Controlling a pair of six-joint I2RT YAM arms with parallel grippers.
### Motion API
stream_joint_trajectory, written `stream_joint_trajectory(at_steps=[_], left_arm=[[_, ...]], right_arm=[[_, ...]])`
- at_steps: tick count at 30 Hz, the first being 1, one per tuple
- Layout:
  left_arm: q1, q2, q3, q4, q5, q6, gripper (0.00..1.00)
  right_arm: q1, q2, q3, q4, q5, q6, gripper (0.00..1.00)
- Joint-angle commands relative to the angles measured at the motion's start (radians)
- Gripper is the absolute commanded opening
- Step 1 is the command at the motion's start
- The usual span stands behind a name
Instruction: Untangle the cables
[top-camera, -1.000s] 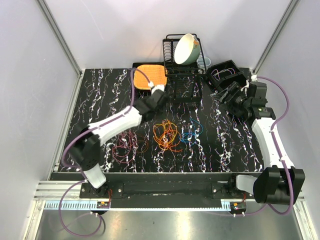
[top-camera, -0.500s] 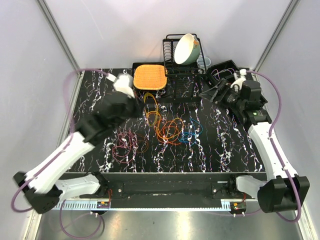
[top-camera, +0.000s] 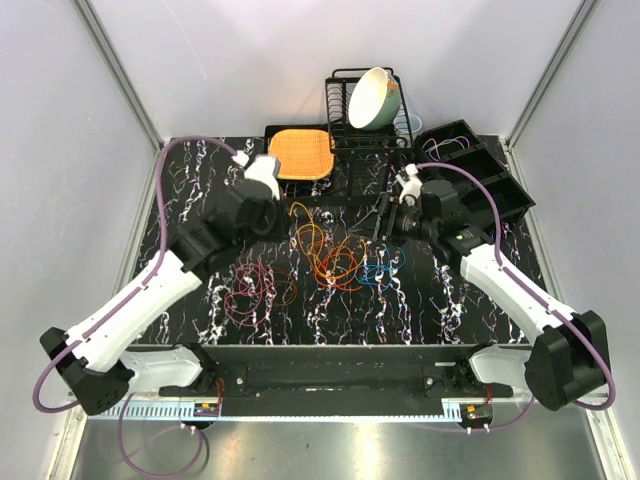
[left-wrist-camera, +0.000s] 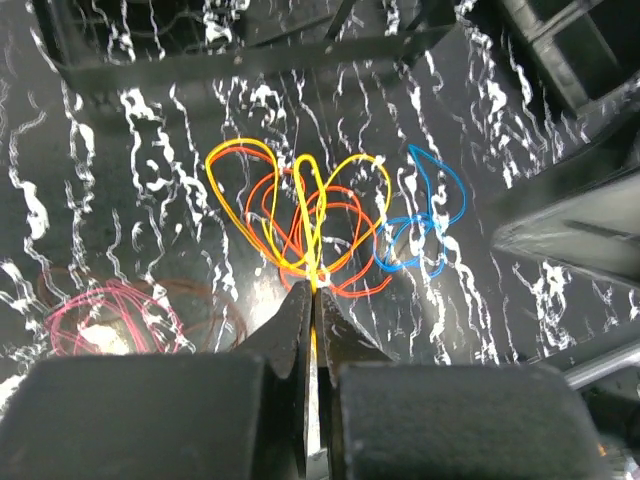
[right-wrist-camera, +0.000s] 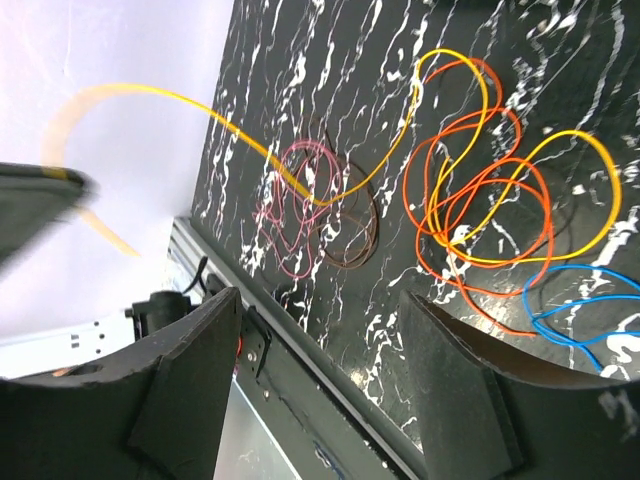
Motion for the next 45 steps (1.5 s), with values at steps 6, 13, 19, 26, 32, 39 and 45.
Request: stream_joint_trajectory(at_steps=[6,13,19,26,32,39,45], left_arm=[[0.020,0.190,0.882,-0.126,0.020,0.227,0.00],[0.018,0.139,1.126,0.111,0.301,0.304,0.00],[0.018,-0.116,0.672,0.294,0.255,0.297,0.00],[0.021,-0.310,0.033,0.167,-0.096,0.091,0.00],[0.092,-0.307,-0.146,0.047,-0.126,-0.065,0.00],[0.146,-0.198,-0.005,0.039,-0.093,-0.030,0.00],[0.238,-0.075,0.076,0.055,-0.008,-0.032,0.00]], right_arm=[[0.022,0.000,0.079,0.023,0.171,-0.014,0.70],[0.022,-0.100,0.091,-0.019,0.307,-0.009,0.71],[0.022,-0.131,0.085,-0.022,0.303,-0.037,0.72],[0.022,-0.085,0.056,-0.030,0.214,-0.015,0.71],[0.094,0.010,0.027,-0.021,0.160,0.006,0.69],[0.222,0.101,-0.001,0.076,0.143,-0.060,0.60],[0.269,0.181,0.013,0.122,0.128,-0.123,0.53]])
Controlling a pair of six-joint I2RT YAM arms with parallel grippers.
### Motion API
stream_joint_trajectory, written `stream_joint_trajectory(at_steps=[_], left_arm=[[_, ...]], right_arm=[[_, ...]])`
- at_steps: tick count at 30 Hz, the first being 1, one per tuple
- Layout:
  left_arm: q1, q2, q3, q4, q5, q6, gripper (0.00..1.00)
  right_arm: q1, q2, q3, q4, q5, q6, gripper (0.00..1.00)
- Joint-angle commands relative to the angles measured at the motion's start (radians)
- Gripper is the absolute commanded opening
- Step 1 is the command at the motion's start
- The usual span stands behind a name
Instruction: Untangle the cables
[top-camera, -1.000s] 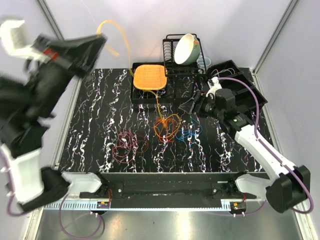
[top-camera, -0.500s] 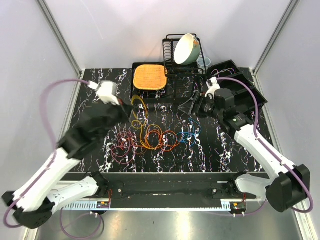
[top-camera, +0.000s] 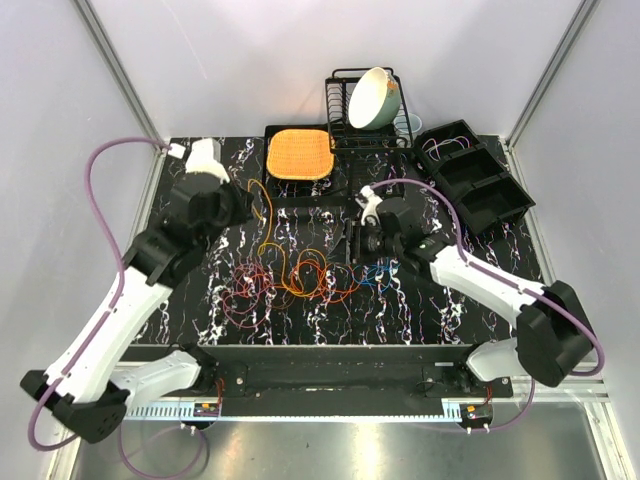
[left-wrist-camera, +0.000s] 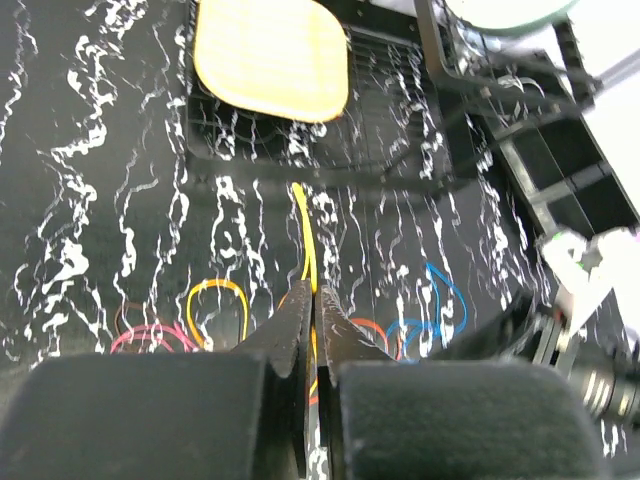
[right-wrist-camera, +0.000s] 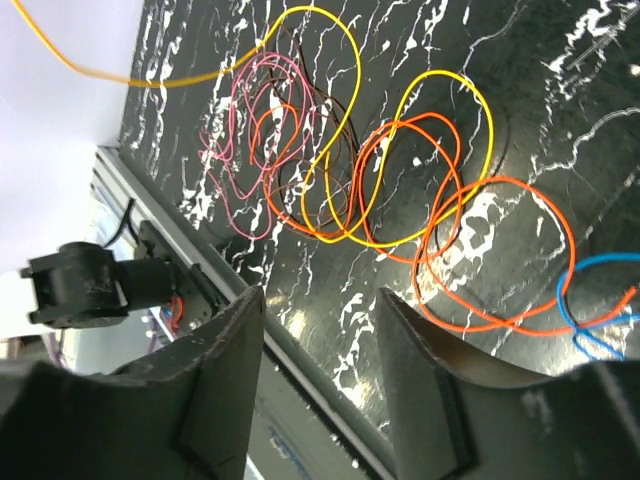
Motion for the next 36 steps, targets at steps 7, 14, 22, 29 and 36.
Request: stream_joint_trajectory(at_steps=[7,14,22,29,36], left_arm=[[0.154,0.133,0.010,0.078,0.145,-0.017,0.00],[0.184,0.080,-0.112,0.072,0.160,-0.025,0.00],[0.187,-0.034,-0.200,0.030,0.128,-0.015,0.00],[0.188,-0.065,-0.232,0.027,0.145,-0.020,0.00],[0.187,-0.082,-0.245,0.025,0.142,-0.014,0.00]], right_arm=[[0.112,0.173,0.079,0.059,0.036,-0.091,0.47],[0.113,0.313,0.154,0.062,0.083,0.133,0.45],[0.115,0.419,0.223,0.059,0.024,0.313,0.44],[0.124,0.499,0.209,0.067,-0.001,0.401,0.44],[0.144,0.563,0.211,0.105,-0.019,0.440,0.45]])
